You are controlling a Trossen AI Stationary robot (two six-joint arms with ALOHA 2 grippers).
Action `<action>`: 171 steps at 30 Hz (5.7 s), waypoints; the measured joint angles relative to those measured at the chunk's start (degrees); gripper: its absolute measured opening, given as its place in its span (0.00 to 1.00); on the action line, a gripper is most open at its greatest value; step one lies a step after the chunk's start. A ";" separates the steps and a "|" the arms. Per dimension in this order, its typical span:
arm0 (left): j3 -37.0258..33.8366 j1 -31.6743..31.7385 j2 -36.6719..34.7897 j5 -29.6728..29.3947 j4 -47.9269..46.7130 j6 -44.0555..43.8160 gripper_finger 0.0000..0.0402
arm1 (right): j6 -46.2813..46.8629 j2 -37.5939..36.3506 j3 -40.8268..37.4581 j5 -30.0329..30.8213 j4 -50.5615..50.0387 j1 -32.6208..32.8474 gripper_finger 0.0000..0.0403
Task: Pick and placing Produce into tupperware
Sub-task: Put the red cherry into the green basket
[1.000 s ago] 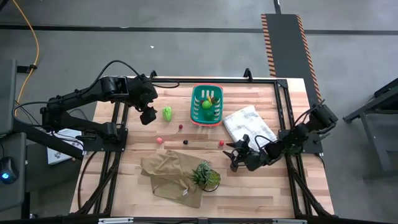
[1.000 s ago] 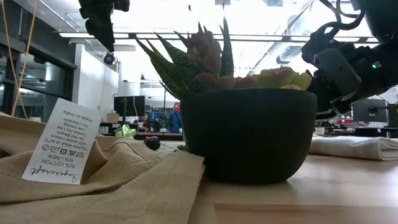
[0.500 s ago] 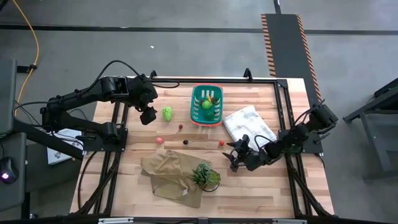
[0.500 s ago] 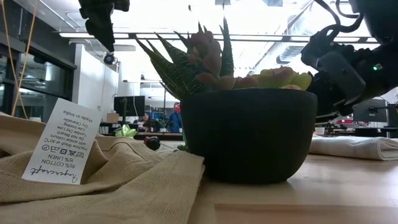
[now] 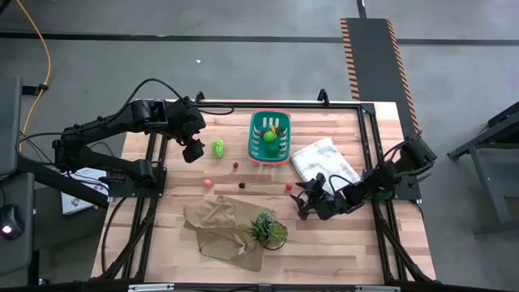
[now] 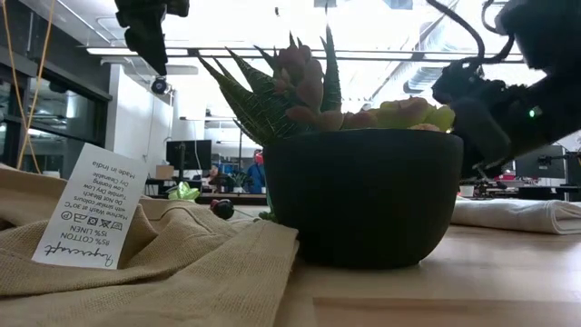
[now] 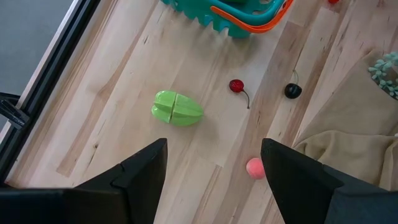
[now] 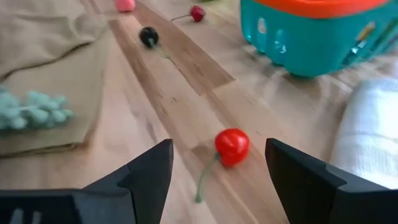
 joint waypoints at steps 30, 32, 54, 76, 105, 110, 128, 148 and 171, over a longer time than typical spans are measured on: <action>0.00 0.00 0.02 0.00 0.00 0.00 0.62 | -1.09 8.26 -0.02 -2.76 10.46 -3.80 0.61; 0.01 -0.01 0.01 0.00 -0.02 0.00 0.62 | -1.06 8.26 -0.02 -2.77 10.10 -3.81 0.61; 0.01 0.00 0.02 0.01 -0.02 0.02 0.62 | -1.65 8.29 -0.02 -6.81 9.15 -6.49 0.61; 0.00 -0.01 0.02 0.00 0.00 0.00 0.62 | -2.14 8.31 -0.02 -7.03 9.08 -6.51 0.41; 0.00 -0.02 0.02 0.00 0.00 0.00 0.62 | -4.12 8.31 -0.02 -11.85 10.61 -9.43 0.41; 0.00 0.00 0.02 0.00 0.00 0.00 0.62 | -4.13 8.31 -0.02 -11.95 10.57 -9.46 0.40; 0.01 0.00 0.01 0.01 -0.01 0.00 0.62 | -4.11 8.31 -0.02 -11.95 10.48 -9.46 0.27; 0.01 0.00 0.01 0.02 0.00 0.00 0.62 | -7.04 8.10 -0.02 -12.28 23.49 -9.35 0.26; 0.02 0.00 0.02 0.02 -0.02 0.00 0.62 | -20.80 -24.64 0.01 -13.43 11.75 -14.56 0.26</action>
